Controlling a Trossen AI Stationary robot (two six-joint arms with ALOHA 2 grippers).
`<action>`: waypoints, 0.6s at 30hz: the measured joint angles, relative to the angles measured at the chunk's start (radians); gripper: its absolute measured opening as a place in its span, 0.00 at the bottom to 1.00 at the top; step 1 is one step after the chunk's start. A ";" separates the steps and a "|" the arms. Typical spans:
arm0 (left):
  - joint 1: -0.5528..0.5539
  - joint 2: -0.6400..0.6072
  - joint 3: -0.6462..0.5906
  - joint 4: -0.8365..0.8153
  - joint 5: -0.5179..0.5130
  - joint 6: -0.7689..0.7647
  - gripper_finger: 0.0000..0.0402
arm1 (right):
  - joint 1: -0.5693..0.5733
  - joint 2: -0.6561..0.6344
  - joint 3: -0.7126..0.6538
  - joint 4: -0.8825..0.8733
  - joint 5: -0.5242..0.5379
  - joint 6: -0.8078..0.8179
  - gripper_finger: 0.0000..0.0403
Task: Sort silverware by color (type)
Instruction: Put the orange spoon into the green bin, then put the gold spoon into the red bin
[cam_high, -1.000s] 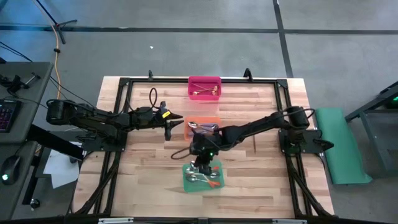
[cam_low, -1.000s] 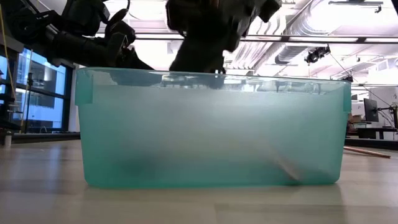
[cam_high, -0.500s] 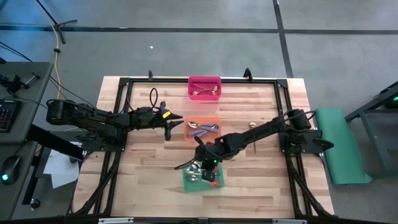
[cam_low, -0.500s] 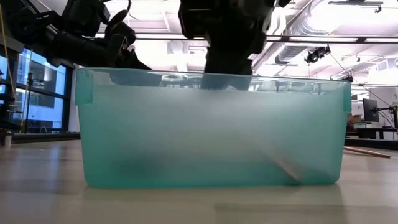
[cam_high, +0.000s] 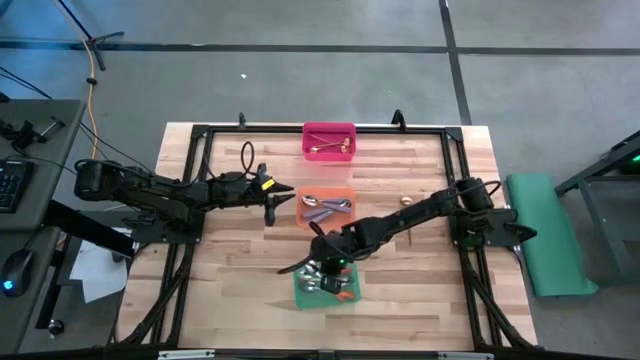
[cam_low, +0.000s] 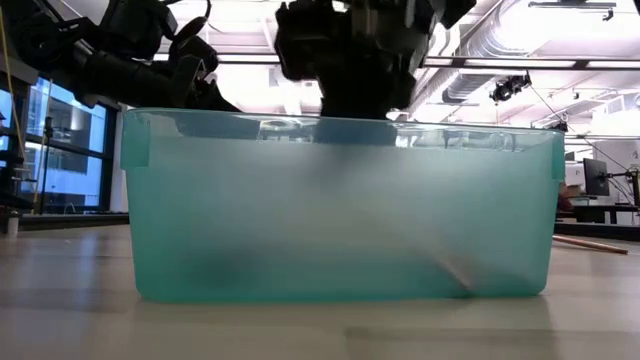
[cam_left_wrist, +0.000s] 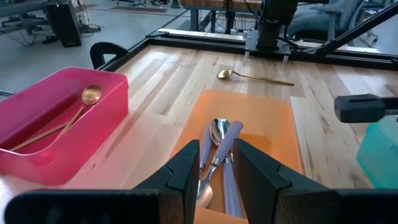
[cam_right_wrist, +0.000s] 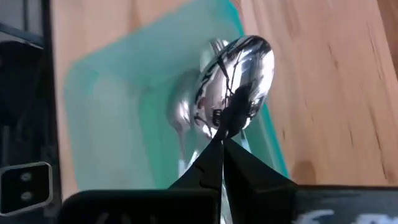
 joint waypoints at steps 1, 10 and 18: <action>0.000 0.000 0.000 -0.001 0.000 0.000 0.22 | 0.000 0.000 0.000 0.019 0.000 -0.010 0.00; 0.000 0.000 0.000 -0.002 0.000 0.000 0.22 | 0.030 -0.019 0.000 0.082 -0.012 -0.112 0.00; -0.002 0.000 0.000 -0.002 -0.004 -0.001 0.22 | 0.029 -0.030 0.001 -0.016 -0.019 -0.022 0.02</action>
